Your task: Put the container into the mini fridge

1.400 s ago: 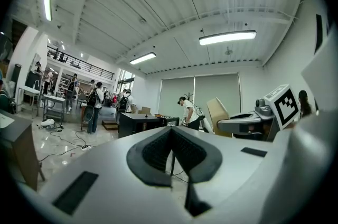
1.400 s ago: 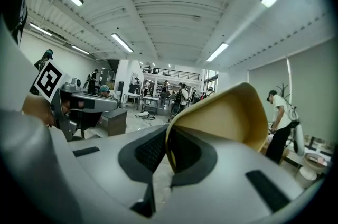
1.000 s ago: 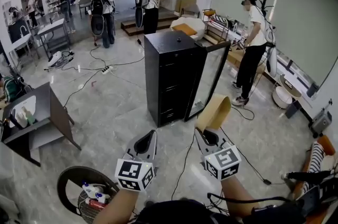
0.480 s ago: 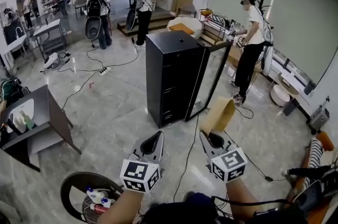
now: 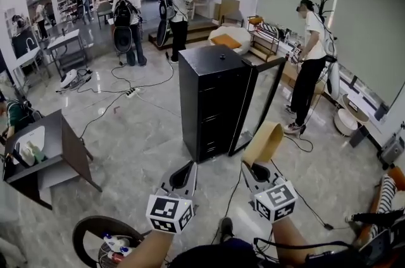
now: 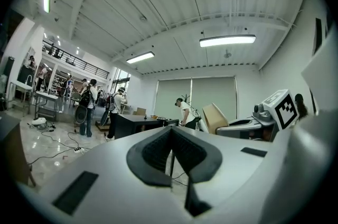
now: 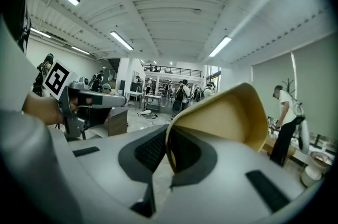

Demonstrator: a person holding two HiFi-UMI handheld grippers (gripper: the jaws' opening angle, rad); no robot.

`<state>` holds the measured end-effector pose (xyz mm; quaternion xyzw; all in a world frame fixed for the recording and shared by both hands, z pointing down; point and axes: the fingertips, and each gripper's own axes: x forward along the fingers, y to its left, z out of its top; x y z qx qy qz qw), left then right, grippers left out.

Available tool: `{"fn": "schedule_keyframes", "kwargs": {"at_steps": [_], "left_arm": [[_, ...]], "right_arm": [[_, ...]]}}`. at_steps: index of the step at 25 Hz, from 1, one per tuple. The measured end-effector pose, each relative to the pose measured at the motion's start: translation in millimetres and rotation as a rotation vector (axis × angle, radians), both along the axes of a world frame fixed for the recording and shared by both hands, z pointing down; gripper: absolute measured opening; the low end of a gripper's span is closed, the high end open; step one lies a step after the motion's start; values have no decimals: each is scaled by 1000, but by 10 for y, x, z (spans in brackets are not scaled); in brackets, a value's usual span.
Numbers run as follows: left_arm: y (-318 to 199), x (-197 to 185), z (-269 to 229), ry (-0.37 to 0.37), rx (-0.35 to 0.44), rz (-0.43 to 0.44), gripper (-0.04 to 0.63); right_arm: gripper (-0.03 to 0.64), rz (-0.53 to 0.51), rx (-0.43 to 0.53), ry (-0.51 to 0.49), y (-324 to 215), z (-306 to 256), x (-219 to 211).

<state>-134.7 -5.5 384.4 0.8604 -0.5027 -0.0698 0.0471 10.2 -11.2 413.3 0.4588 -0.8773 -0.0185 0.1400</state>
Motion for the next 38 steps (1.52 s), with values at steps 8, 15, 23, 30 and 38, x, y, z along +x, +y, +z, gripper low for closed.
{"fn": "schedule_keyframes", "kwargs": {"at_steps": [8, 15, 23, 30, 38], "left_arm": [[-565, 240, -80, -38, 13, -36, 8], [-1011, 427, -72, -36, 17, -88, 8], [-1459, 808, -70, -66, 7, -101, 8], [-1788, 1187, -109, -83, 0, -114, 8], [-2037, 1474, -52, -107, -19, -94, 8]], "right_arm": [[23, -34, 49, 16, -660, -115, 197], [23, -58, 35, 25, -1094, -56, 428], [23, -92, 41, 26, -1565, -64, 769], [23, -126, 26, 34, -1807, -91, 1125], [23, -118, 27, 14, -2071, -20, 1379]]}}
